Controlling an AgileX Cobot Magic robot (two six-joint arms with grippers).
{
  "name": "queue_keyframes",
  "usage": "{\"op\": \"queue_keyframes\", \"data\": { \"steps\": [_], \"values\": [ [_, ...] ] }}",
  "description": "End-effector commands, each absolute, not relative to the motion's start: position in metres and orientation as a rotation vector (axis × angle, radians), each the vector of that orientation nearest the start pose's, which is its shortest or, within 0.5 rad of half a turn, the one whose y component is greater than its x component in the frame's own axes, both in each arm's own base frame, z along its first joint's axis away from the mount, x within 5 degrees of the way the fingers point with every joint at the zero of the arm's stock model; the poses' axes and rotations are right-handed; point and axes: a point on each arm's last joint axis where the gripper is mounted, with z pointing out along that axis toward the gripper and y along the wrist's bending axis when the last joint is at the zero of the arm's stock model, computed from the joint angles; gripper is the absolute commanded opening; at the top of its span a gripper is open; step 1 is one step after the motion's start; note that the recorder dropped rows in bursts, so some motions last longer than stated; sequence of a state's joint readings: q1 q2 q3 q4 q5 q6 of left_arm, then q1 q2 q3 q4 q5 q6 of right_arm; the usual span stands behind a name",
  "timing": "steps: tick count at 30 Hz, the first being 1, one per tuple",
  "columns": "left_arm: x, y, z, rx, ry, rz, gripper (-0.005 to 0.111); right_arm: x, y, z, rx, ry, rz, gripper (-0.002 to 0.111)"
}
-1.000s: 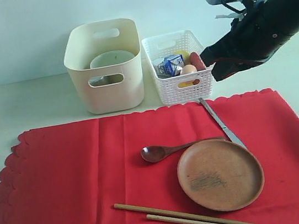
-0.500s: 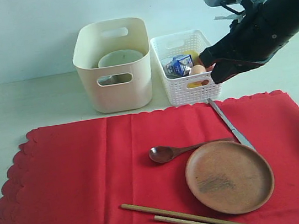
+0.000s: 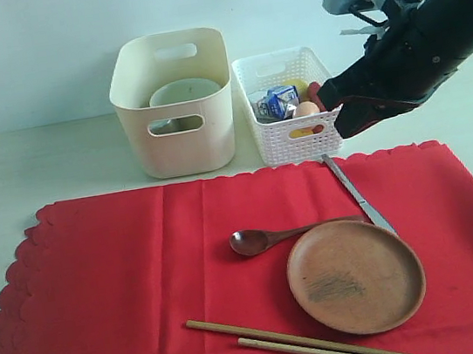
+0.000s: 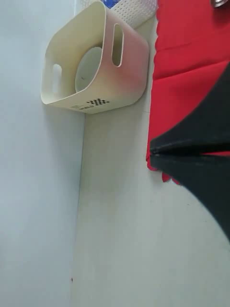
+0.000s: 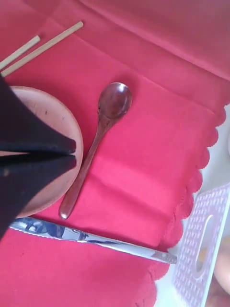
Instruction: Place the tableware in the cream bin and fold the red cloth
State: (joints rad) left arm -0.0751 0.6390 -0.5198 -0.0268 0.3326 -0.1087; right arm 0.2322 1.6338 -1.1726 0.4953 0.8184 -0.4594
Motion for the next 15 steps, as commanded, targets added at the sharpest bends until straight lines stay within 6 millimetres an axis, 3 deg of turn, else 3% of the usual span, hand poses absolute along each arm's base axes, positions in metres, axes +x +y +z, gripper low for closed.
{"op": "queue_keyframes", "data": {
  "steps": [1, 15],
  "values": [
    [0.127, -0.012, 0.306, -0.047, 1.949, -0.159, 0.0, 0.318, 0.108, 0.257, -0.568, 2.612, 0.512, 0.0],
    [0.113, -0.01, 0.312, -0.032, 1.894, -0.143, 0.0, 0.316, 0.106, 0.264, -0.59, 2.588, 0.484, 0.0]
  ]
}}
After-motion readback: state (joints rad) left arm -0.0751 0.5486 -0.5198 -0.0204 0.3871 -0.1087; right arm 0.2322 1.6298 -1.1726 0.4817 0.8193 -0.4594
